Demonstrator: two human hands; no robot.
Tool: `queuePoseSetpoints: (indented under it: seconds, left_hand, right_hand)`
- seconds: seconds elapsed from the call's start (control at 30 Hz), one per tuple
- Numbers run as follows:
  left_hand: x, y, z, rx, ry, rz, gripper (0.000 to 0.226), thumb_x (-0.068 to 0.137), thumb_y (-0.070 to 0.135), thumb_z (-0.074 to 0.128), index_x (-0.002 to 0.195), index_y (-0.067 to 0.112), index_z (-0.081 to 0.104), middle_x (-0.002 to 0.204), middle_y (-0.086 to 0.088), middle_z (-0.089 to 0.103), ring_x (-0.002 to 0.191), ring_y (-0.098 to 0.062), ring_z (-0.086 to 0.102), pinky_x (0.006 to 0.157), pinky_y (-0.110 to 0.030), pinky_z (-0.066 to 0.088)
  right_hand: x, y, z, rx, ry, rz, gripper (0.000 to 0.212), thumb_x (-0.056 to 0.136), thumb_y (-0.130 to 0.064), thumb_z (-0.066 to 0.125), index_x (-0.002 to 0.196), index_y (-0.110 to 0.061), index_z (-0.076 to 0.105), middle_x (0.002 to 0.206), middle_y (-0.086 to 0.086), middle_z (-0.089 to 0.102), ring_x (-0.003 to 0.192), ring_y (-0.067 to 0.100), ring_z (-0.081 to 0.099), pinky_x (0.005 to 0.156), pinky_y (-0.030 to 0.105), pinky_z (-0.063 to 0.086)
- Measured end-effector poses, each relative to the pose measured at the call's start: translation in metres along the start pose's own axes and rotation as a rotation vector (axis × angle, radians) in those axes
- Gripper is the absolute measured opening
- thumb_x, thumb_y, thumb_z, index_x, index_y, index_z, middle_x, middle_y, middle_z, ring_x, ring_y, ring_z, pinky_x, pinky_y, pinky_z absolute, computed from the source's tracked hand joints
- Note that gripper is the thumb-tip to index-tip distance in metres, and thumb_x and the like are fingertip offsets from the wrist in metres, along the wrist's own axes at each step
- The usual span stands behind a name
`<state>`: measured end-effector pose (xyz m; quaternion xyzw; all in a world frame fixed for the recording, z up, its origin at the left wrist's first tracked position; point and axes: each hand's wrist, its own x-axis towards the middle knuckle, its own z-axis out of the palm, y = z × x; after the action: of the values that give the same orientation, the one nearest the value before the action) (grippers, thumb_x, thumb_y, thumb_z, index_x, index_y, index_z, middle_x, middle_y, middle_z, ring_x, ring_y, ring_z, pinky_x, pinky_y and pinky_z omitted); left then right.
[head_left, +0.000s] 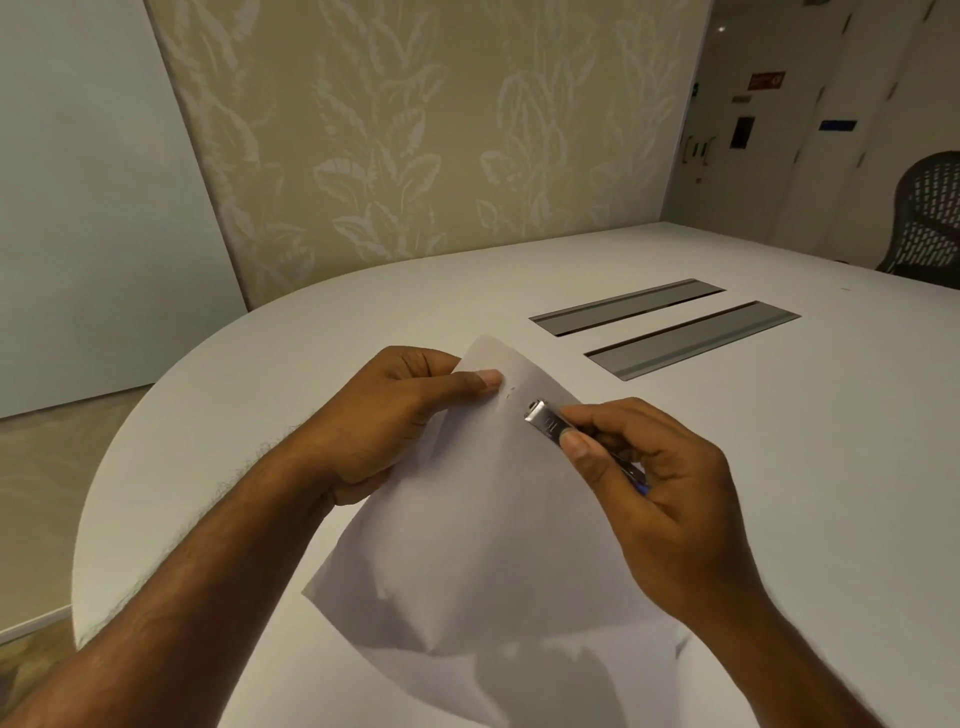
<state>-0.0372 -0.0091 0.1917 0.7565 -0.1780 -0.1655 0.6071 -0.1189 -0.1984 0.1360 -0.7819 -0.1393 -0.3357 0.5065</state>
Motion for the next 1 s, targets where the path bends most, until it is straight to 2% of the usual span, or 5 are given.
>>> queuePoseSetpoints:
  seconds: [0.3, 0.4, 0.6, 0.83, 1.0]
  left_hand:
    - [-0.001, -0.003, 0.005, -0.004, -0.02, -0.008, 0.028, 0.09, 0.028, 0.062, 0.09, 0.005, 0.078, 0.096, -0.018, 0.077, 0.08, -0.033, 0.072, 0.082, -0.045, 0.057]
    - [-0.002, -0.002, 0.008, 0.017, -0.008, -0.011, 0.031, 0.09, 0.028, 0.061, 0.096, 0.002, 0.077, 0.099, -0.019, 0.076, 0.089, -0.041, 0.072, 0.087, -0.049, 0.057]
    - [-0.003, 0.0, 0.014, 0.023, 0.035, -0.03, 0.033, 0.09, 0.028, 0.062, 0.095, -0.002, 0.076, 0.1, -0.022, 0.075, 0.094, -0.046, 0.07, 0.092, -0.057, 0.055]
    - [-0.001, 0.0, 0.015, -0.06, 0.013, -0.061, 0.026, 0.09, 0.019, 0.063, 0.086, -0.004, 0.075, 0.086, -0.021, 0.075, 0.073, -0.033, 0.07, 0.074, -0.039, 0.058]
    - [-0.003, 0.002, 0.015, -0.071, 0.026, -0.076, 0.024, 0.089, 0.018, 0.064, 0.078, 0.0, 0.076, 0.079, -0.018, 0.075, 0.074, -0.035, 0.069, 0.081, -0.046, 0.058]
  right_hand:
    - [0.002, -0.001, 0.005, 0.119, -0.01, 0.063, 0.021, 0.084, -0.033, 0.058, 0.103, -0.027, 0.066, 0.096, -0.011, 0.07, 0.092, 0.008, 0.067, 0.073, 0.01, 0.052]
    - [0.002, -0.001, 0.005, 0.103, -0.012, 0.048, 0.021, 0.084, -0.035, 0.058, 0.102, -0.028, 0.066, 0.095, -0.012, 0.069, 0.09, 0.006, 0.067, 0.073, 0.009, 0.052]
    - [0.005, 0.0, 0.005, -0.012, -0.033, -0.036, 0.025, 0.085, -0.035, 0.056, 0.104, -0.022, 0.066, 0.09, -0.007, 0.069, 0.088, 0.007, 0.066, 0.073, 0.009, 0.051]
    - [0.004, 0.004, 0.005, -0.156, -0.044, -0.22, 0.027, 0.085, -0.026, 0.059, 0.109, -0.015, 0.065, 0.091, 0.003, 0.068, 0.089, 0.007, 0.062, 0.077, 0.005, 0.048]
    - [0.002, 0.01, 0.005, -0.3, -0.001, -0.342, 0.031, 0.085, -0.025, 0.059, 0.111, -0.009, 0.064, 0.096, 0.01, 0.07, 0.091, 0.014, 0.062, 0.083, 0.012, 0.049]
